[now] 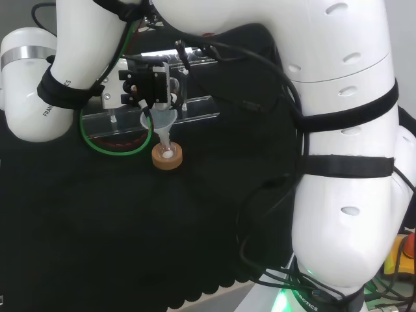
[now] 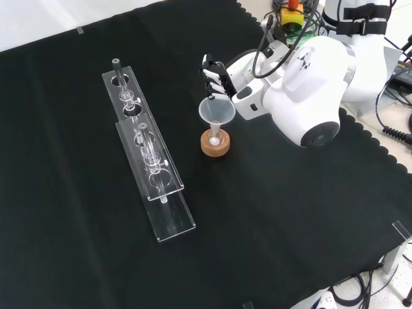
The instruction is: Pour all the NaCl from the weighing funnel into the round-bottom flask.
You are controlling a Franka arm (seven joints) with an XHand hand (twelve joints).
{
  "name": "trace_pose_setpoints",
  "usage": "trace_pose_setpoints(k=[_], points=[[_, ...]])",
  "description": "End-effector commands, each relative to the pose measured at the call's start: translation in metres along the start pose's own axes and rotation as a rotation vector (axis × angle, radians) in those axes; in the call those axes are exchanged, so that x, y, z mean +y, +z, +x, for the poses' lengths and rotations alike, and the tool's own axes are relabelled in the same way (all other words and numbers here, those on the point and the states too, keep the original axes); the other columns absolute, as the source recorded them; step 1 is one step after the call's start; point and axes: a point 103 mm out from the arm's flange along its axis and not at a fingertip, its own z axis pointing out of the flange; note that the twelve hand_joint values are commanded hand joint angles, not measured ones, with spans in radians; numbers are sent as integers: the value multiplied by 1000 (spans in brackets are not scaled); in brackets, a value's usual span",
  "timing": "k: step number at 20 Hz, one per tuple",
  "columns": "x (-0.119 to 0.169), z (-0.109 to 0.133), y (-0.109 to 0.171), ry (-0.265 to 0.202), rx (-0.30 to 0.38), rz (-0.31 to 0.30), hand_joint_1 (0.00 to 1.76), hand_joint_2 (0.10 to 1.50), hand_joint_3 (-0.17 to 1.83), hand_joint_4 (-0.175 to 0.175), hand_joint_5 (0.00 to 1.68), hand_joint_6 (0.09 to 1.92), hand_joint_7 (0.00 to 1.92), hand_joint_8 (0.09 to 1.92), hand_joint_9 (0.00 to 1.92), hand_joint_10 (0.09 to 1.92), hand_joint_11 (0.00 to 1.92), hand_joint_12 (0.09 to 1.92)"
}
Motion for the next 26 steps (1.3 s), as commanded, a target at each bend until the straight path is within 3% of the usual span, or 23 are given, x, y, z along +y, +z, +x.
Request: trace_pose_setpoints(k=[1, 17, 26], points=[[-1, 0, 2, 0, 8, -1, 1263, 926, 144, 67, 1211, 670, 1339, 401, 1427, 87, 1170, 810], [-5, -4, 6, 4, 33, -8, 1263, 924, 148, 68, 1212, 669, 1339, 400, 1428, 87, 1171, 807], [-3, -7, 16, -7, 169, -11, 1263, 922, 151, 68, 1212, 669, 1339, 400, 1429, 87, 1172, 805]])
